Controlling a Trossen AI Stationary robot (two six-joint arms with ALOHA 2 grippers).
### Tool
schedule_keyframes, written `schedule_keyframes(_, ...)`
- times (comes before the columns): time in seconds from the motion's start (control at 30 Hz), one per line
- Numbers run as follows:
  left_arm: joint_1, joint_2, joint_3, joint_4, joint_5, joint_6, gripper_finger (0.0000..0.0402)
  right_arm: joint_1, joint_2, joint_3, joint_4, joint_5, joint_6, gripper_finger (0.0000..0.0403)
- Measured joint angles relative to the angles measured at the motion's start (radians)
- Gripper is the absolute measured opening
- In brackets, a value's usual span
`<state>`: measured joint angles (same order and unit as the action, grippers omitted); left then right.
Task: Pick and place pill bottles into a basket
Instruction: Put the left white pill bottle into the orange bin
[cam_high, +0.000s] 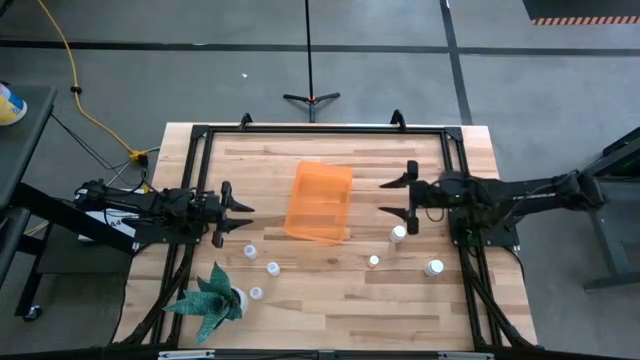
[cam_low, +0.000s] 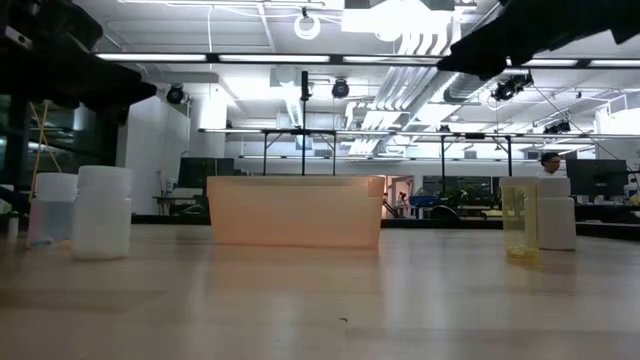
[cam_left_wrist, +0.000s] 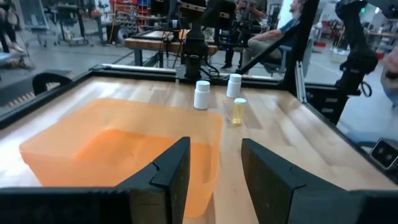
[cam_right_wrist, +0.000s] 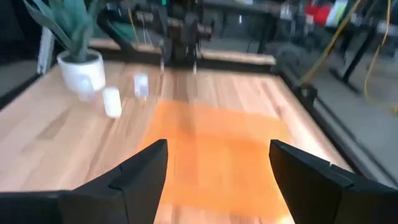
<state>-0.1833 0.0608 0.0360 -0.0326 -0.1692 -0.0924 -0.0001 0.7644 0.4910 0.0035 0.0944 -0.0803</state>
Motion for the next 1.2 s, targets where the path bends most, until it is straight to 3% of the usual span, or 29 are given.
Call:
schedule_keyframes(0.13, 0.000, 0.000, 0.000, 0.000, 0.000, -0.021, 0.0179, 0.000, 0.053, 0.056, -0.103, 0.039, 0.023, 0.0269)
schedule_keyframes(0.37, 0.000, 0.000, 0.000, 0.020, -0.001, -0.047, 0.0179, -0.002, 0.109, 0.076, -0.093, 0.086, -0.035, 0.0267)
schedule_keyframes(0.57, 0.000, 0.000, 0.000, 0.014, -0.001, -0.118, 0.0179, -0.030, 0.160, 0.076, -0.091, 0.156, 0.053, 0.0267)
schedule_keyframes(0.8, 0.000, 0.000, 0.000, 0.000, -0.003, -0.123, 0.0179, -0.031, 0.184, 0.079, -0.173, 0.050, 0.175, 0.0266)
schedule_keyframes(1.2, 0.000, 0.000, 0.000, 0.000, -0.004, -0.123, 0.0179, 0.138, 0.185, 0.087, -0.414, -0.098, 0.274, 0.0241)
